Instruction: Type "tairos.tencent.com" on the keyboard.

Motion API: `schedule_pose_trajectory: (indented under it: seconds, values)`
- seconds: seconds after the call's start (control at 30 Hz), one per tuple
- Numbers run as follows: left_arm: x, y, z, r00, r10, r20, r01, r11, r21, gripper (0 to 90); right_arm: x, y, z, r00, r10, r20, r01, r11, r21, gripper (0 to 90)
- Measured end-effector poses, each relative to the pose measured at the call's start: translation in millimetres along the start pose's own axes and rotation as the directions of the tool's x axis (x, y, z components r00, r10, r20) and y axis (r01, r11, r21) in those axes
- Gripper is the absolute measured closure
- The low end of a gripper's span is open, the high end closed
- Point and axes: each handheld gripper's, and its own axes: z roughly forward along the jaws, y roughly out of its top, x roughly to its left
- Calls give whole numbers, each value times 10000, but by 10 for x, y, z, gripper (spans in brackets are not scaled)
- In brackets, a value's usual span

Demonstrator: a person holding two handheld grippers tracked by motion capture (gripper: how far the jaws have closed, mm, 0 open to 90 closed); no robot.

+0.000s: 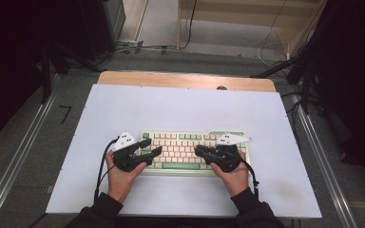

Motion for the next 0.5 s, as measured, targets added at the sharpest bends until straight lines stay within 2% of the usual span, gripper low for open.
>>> schedule_pose_trajectory:
  seconds: [0.17,0.37,0.5]
  values:
    - [8,3,-13,10000,-68,-20,68,9999,-75,435,-38,14,-44,9997,201,135,-197,9993,-316,580]
    - [60,12,-66,9997,-252,-58,251,9994,-218,427,-68,26,-109,9975,334,620,-293,9974,-659,430]
    - [111,17,-99,9992,-335,-199,330,9991,-275,406,-112,13,-131,9951,390,907,-331,9973,-657,357]
